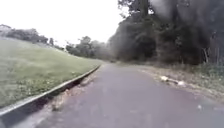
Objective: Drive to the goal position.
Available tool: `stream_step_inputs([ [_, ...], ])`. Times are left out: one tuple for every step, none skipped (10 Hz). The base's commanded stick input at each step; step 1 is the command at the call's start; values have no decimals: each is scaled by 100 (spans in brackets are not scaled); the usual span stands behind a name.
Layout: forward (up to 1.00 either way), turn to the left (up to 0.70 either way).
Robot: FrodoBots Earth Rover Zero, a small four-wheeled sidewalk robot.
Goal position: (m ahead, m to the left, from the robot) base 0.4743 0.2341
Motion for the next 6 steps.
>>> stream_step_inputs([
  [85, -15],
  [85, -12],
  [85, -9],
  [85, -14],
  [85, -22],
  [85, -25],
])
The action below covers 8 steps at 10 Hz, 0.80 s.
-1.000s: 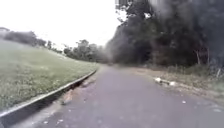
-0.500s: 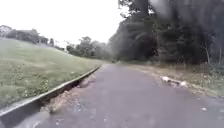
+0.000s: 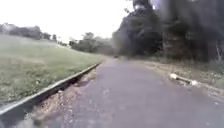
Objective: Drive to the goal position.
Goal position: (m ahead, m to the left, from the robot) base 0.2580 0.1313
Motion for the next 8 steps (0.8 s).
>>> stream_step_inputs([
  [85, -26],
  [85, -25],
  [85, -25],
  [81, -24],
  [71, -21],
  [62, -18],
  [53, -15],
  [43, -13],
])
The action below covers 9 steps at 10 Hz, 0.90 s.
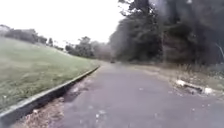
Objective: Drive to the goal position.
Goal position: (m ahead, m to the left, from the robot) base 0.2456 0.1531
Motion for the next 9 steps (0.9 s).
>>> stream_step_inputs([
  [34, -10],
  [25, -7],
  [15, -5],
  [6, -2],
  [0, 0],
  [0, 0],
  [0, 0],
  [0, 0],
  [0, 0],
])
